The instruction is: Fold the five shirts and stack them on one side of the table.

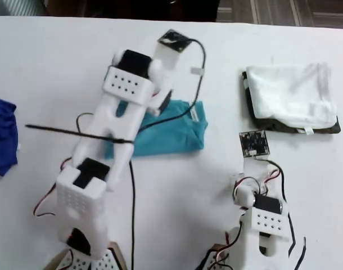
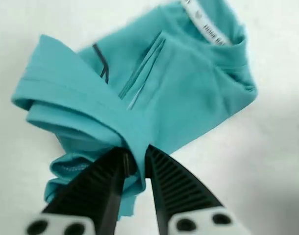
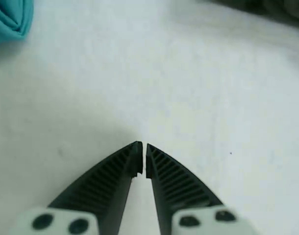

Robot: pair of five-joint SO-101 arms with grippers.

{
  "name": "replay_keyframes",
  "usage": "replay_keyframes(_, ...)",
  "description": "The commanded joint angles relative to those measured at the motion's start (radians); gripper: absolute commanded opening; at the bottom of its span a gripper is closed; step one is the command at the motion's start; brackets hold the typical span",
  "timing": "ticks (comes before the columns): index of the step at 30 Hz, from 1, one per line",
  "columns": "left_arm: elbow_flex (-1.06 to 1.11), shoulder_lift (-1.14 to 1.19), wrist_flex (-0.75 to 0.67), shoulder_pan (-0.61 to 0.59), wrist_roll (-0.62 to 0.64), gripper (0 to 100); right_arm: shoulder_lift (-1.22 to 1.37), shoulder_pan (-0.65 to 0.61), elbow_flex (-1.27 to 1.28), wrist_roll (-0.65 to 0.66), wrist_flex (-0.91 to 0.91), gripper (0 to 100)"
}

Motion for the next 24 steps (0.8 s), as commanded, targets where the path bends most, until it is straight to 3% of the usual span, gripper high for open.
replay_keyframes(1, -0.091, -0.064, 0.008, 0.051, 0.005, 3, -0.024, 0.012, -0.006, -0.006, -0.019, 2.0)
replay_keyframes(15, -0.113, 0.054, -0.135, 0.153, 0.012, 3, -0.024, 0.012, -0.006, -0.006, -0.019, 2.0)
replay_keyframes(24, -0.323, 0.201, -0.117, 0.153, 0.032, 3, -0.024, 0.012, -0.006, -0.006, -0.019, 2.0)
